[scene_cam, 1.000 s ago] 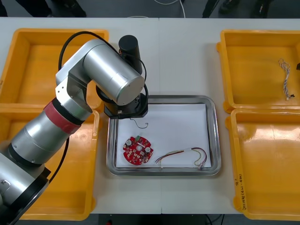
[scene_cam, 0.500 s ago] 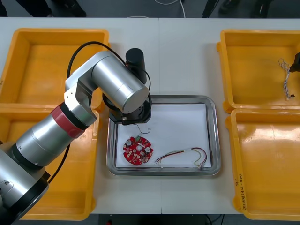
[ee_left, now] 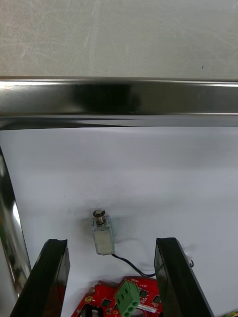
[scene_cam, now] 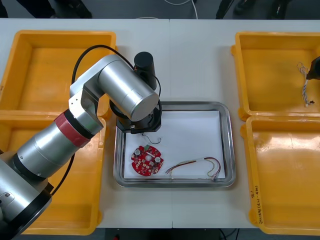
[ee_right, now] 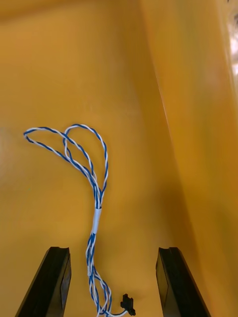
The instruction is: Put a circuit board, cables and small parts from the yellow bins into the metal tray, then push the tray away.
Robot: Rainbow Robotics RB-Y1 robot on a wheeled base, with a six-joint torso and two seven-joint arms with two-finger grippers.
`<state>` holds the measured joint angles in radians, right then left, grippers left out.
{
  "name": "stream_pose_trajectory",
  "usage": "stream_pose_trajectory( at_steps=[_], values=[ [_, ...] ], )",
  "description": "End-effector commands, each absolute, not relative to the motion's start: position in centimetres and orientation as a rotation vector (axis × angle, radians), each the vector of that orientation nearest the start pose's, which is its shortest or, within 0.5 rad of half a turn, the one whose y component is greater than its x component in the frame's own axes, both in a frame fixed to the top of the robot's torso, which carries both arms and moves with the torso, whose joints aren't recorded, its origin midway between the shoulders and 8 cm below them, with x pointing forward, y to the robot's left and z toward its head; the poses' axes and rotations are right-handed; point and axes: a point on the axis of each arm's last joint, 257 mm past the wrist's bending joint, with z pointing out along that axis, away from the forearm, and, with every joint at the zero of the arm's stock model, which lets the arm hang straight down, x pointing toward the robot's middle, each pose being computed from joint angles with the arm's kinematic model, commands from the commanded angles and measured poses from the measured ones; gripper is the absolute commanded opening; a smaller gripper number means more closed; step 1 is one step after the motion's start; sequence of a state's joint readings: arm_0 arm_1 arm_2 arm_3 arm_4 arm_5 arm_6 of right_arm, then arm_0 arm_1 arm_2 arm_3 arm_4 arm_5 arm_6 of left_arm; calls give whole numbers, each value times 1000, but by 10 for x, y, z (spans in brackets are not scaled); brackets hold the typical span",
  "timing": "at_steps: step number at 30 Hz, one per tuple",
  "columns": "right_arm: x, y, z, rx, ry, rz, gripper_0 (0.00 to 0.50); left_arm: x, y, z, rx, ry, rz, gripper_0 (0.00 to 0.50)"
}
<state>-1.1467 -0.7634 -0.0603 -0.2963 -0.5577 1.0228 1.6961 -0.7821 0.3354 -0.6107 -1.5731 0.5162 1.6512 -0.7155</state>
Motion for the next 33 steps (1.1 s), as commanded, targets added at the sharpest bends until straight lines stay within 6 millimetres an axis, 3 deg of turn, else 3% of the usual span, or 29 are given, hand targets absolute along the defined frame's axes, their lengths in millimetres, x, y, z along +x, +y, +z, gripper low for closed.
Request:
stream_pose_trajectory(
  at_steps=[1,11,22,33],
  values=[
    [639,-486,-152,329,2443,-71,500,474,65,-265,17,2763,-80,500],
    [641,-478,-159,381,2430,0,500,470,64,-237,34,2738,-112,500],
    [641,-483,-172,408,2406,0,500,464,83,-177,27,2763,-107,500],
    [643,-478,-181,445,2392,40,500,483,107,-121,16,2710,-131,500]
  ],
)
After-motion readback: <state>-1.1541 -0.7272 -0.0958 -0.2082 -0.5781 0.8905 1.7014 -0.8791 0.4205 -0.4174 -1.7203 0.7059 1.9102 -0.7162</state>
